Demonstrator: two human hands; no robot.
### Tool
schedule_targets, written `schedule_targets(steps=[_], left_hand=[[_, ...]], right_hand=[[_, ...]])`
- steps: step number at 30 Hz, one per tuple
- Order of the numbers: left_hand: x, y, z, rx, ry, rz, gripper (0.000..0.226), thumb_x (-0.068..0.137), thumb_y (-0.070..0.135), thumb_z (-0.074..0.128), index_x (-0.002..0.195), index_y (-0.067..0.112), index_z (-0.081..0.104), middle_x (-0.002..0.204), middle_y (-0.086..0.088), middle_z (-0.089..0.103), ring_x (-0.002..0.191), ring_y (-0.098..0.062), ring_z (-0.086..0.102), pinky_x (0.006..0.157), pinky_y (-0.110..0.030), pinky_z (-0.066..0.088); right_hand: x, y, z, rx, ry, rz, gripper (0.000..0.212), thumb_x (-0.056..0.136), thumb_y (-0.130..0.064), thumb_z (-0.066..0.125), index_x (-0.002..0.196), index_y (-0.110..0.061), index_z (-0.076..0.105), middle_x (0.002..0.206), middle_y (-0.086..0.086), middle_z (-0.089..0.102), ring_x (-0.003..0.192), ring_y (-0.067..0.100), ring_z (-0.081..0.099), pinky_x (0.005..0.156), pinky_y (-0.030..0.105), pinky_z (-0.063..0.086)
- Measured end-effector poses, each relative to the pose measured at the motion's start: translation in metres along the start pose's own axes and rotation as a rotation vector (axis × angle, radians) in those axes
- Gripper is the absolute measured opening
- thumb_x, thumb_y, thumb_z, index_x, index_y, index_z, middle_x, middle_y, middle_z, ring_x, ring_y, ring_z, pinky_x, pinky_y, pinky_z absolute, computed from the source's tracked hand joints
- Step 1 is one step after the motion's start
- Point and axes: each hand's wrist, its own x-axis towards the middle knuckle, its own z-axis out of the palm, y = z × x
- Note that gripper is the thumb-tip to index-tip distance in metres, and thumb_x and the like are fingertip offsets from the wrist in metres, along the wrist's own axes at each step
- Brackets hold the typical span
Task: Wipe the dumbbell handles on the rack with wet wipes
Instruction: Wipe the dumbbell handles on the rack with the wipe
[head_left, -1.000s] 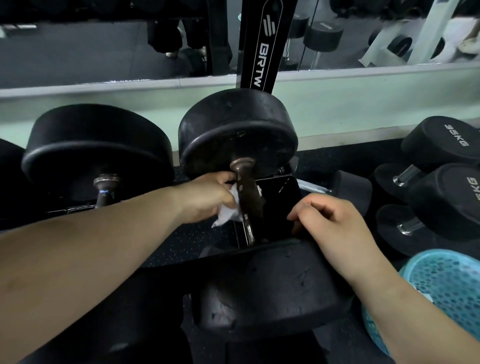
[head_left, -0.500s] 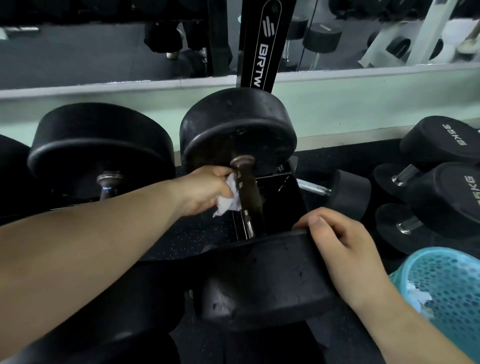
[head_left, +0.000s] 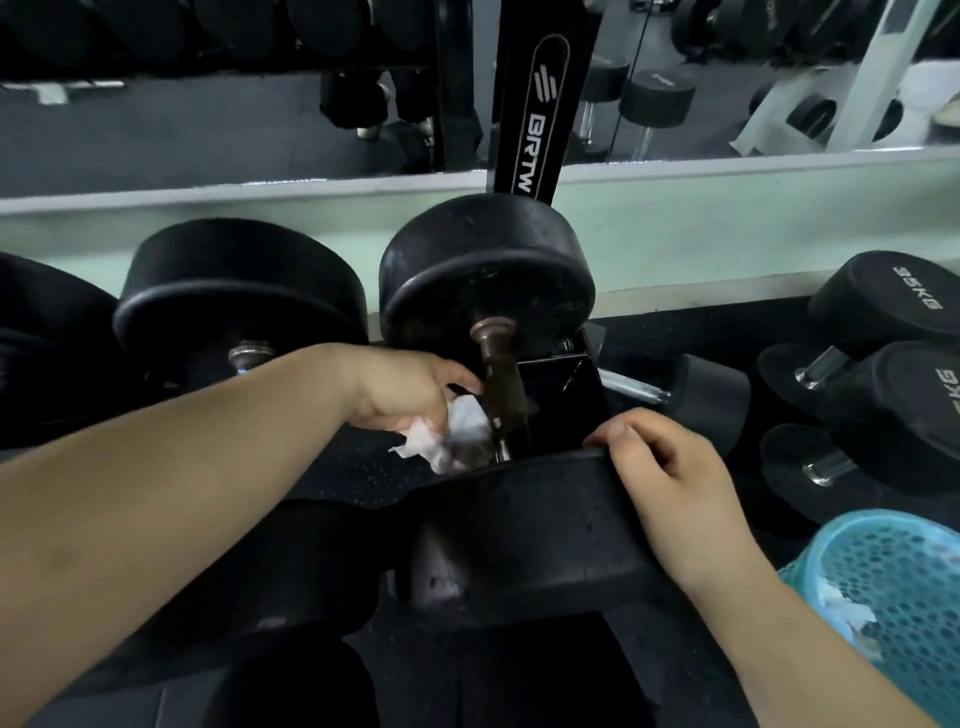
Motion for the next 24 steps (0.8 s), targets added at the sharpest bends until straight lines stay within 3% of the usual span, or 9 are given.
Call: schedule_targets(steps=[3, 6, 10, 13, 16, 19, 21, 24], left_hand=[[-0.03, 0.003, -0.001, 0.257, 0.243, 0.139, 0.035, 0.081, -0.012, 0.048, 0.095, 0.021, 0.051, 0.085, -0.004, 0.054, 0.081, -0.018, 0.05, 0.067, -0.027, 0.04], [-0.064, -0.005, 0.001, 0.159, 0.37, 0.263, 0.031, 0.082, -0.006, 0.052, 0.081, 0.025, 0.049, 0.077, 0.001, 0.057, 0.072, -0.012, 0.049, 0.066, -0.024, 0.037], [-0.103, -0.025, 0.013, -0.11, 0.561, 0.417, 0.028, 0.08, -0.006, 0.056, 0.074, 0.021, 0.058, 0.079, 0.006, 0.068, 0.074, -0.006, 0.06, 0.064, -0.013, 0.045], [-0.12, -0.046, 0.024, -0.195, 0.761, 0.456, 0.023, 0.078, -0.001, 0.062, 0.074, 0.022, 0.066, 0.08, 0.011, 0.071, 0.075, 0.004, 0.062, 0.065, -0.005, 0.045], [-0.135, -0.066, 0.029, -0.179, 0.999, 0.424, 0.022, 0.075, 0.007, 0.067, 0.069, 0.028, 0.066, 0.075, 0.009, 0.069, 0.067, 0.008, 0.06, 0.058, -0.002, 0.042], [-0.147, -0.083, 0.034, -0.089, 1.156, 0.382, 0.021, 0.073, 0.019, 0.069, 0.071, 0.038, 0.061, 0.079, 0.016, 0.065, 0.08, 0.013, 0.056, 0.064, 0.002, 0.039], [-0.151, -0.096, 0.038, -0.051, 1.219, 0.395, 0.016, 0.072, 0.032, 0.068, 0.076, 0.044, 0.059, 0.083, 0.028, 0.063, 0.087, 0.018, 0.051, 0.07, 0.004, 0.036], [-0.152, -0.118, 0.038, 0.021, 1.347, 0.386, 0.01, 0.07, 0.054, 0.054, 0.078, 0.049, 0.055, 0.09, 0.04, 0.056, 0.091, 0.014, 0.051, 0.073, 0.002, 0.036]], right_hand=[[0.004, -0.003, 0.0, -0.059, -0.026, -0.012, 0.02, 0.084, -0.019, 0.047, 0.072, -0.03, 0.06, 0.075, -0.005, 0.065, 0.075, 0.004, 0.057, 0.063, 0.009, 0.039], [0.014, -0.022, 0.005, -0.119, -0.074, -0.089, 0.022, 0.082, -0.02, 0.056, 0.082, -0.041, 0.048, 0.09, -0.018, 0.059, 0.091, 0.004, 0.057, 0.077, 0.016, 0.041], [0.031, -0.072, 0.033, -0.057, -0.455, -0.132, 0.04, 0.077, -0.033, 0.063, 0.108, -0.042, 0.039, 0.107, -0.026, 0.049, 0.102, -0.009, 0.048, 0.084, 0.013, 0.041], [0.04, -0.098, 0.065, -0.071, -0.703, -0.145, 0.038, 0.077, -0.028, 0.066, 0.106, -0.039, 0.044, 0.104, -0.019, 0.056, 0.098, -0.001, 0.057, 0.089, 0.021, 0.047], [0.039, -0.109, 0.093, -0.111, -0.797, -0.191, 0.023, 0.077, -0.021, 0.068, 0.093, -0.031, 0.055, 0.092, -0.011, 0.062, 0.085, 0.007, 0.062, 0.077, 0.019, 0.05], [0.033, -0.111, 0.117, -0.077, -0.97, -0.179, 0.015, 0.08, -0.011, 0.065, 0.078, -0.024, 0.058, 0.069, -0.011, 0.062, 0.063, 0.0, 0.057, 0.057, 0.015, 0.048], [0.034, -0.108, 0.13, -0.03, -0.994, -0.119, 0.014, 0.081, -0.006, 0.061, 0.071, -0.014, 0.056, 0.059, -0.007, 0.054, 0.055, 0.0, 0.051, 0.053, 0.014, 0.043], [0.05, -0.106, 0.139, -0.083, -0.784, -0.06, 0.006, 0.081, -0.005, 0.056, 0.084, 0.0, 0.058, 0.074, 0.009, 0.048, 0.07, 0.017, 0.047, 0.064, 0.028, 0.039]])
